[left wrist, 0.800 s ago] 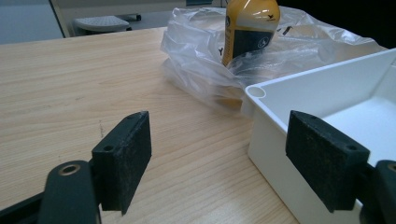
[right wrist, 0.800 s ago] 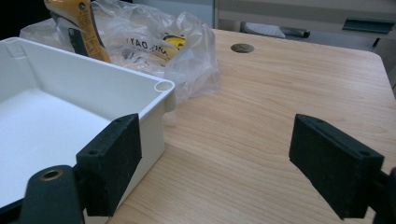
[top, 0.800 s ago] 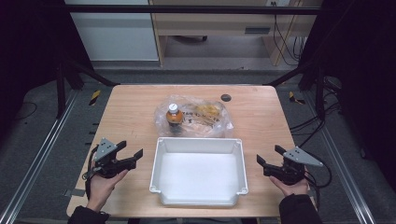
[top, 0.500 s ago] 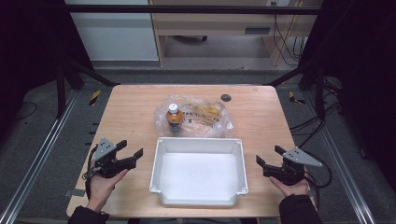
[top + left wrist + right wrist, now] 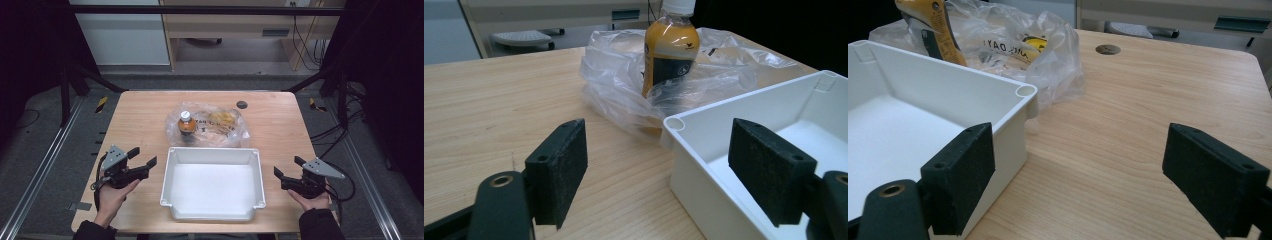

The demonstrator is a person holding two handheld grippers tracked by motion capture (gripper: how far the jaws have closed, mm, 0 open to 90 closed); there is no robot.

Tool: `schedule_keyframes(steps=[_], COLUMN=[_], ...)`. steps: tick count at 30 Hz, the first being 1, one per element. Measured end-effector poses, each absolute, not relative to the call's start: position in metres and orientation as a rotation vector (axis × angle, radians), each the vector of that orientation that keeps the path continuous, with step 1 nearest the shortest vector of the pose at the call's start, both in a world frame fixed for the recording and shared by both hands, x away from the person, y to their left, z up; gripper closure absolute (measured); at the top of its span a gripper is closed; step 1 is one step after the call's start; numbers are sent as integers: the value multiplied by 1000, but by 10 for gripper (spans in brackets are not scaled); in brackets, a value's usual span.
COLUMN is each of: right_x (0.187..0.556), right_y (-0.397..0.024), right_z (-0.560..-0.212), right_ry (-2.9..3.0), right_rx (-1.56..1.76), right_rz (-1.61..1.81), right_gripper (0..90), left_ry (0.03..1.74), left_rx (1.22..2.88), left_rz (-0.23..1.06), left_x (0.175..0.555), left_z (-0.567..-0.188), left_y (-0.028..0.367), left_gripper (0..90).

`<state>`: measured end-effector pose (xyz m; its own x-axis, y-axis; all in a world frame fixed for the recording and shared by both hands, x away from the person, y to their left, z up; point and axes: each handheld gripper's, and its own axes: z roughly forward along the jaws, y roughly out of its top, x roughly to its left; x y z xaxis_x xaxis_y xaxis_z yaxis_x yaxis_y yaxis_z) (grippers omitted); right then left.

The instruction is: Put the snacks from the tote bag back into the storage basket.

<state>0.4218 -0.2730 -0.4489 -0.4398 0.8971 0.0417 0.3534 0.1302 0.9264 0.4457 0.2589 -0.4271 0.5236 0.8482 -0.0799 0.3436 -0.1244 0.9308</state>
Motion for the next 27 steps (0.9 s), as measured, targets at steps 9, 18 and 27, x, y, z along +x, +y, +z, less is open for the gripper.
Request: schedule_keyframes(steps=[9,18,27], right_x=[422,422,421], right_y=[-272,-272,-272], right_z=[-448,-447,-447], right_ry=[1862,1859,1859], right_rx=[1199,1205,1200], right_rz=[1286,1295,1291], right_gripper=[133,124,123], left_ry=[998,990,965], left_rx=[1720,1725,1729], left_rz=[596,593,602], left_x=[451,457,465], left_z=[-425,-421,-414], left_y=[252,247,239], left_gripper=[238,241,240])
